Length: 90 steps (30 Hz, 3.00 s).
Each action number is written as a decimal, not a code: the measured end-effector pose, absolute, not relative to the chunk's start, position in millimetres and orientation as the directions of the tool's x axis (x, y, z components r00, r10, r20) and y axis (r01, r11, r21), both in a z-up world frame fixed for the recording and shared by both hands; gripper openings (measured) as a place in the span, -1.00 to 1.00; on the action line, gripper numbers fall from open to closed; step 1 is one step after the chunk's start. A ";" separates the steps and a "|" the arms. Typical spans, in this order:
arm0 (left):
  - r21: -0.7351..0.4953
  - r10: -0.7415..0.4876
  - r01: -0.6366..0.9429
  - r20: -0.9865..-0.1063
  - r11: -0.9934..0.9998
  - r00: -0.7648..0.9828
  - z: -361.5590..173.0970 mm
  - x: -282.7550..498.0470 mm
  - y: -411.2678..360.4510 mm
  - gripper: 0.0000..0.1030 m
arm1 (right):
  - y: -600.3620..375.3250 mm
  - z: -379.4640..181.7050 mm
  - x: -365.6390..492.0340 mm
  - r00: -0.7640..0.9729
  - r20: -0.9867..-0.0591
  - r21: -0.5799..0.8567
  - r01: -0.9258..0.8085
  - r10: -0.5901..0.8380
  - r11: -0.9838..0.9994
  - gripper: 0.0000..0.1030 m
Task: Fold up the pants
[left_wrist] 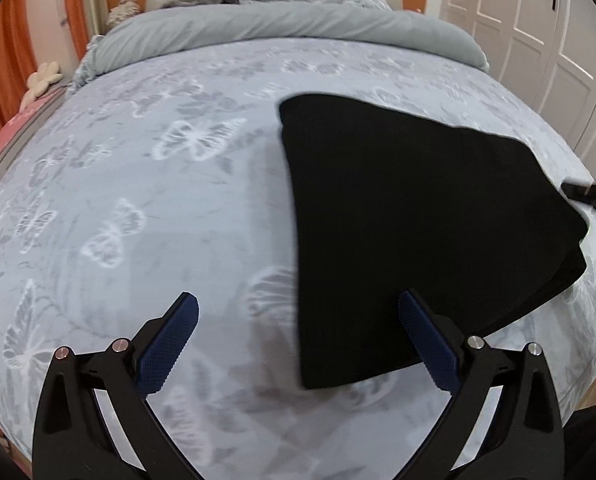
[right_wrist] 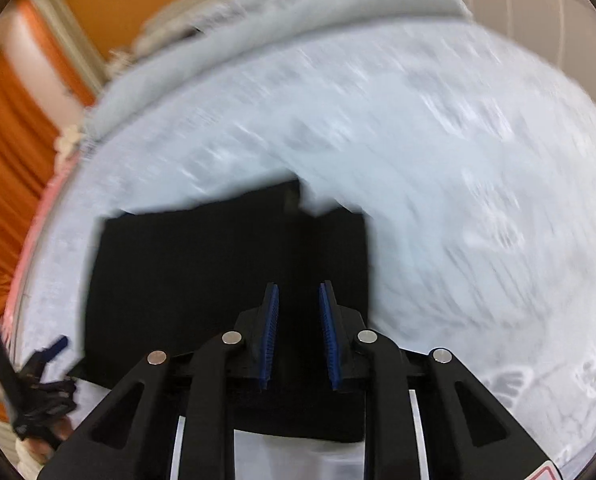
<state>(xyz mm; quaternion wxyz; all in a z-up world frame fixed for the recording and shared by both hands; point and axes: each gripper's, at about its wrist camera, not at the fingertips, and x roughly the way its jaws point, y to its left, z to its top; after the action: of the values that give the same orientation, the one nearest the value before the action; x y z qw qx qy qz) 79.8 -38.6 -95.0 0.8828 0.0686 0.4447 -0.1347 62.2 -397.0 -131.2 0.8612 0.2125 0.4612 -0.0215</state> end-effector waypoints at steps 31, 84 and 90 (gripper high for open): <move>-0.187 -0.339 0.334 -0.805 0.924 0.487 -89.6 87.6 -39.7 0.91 | -391.4 -134.6 71.9 0.571 -0.815 0.283 0.244 0.099 0.928 -0.43; 0.073 -0.035 0.135 -0.750 0.988 0.660 -71.8 92.5 17.4 0.82 | -278.8 -144.0 124.3 0.486 -0.860 0.233 0.100 0.157 0.967 -0.15; 0.075 -0.012 0.109 -0.768 0.991 0.641 -75.3 96.6 29.6 0.82 | -264.5 -62.4 76.8 0.746 -0.664 0.163 0.092 0.040 0.982 -0.03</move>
<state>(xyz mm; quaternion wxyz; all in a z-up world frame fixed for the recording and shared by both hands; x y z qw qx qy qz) 96.6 29.6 -75.3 0.9040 0.0573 0.4224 -0.0336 76.8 -264.5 -62.4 0.9298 0.0929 0.3559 -0.0140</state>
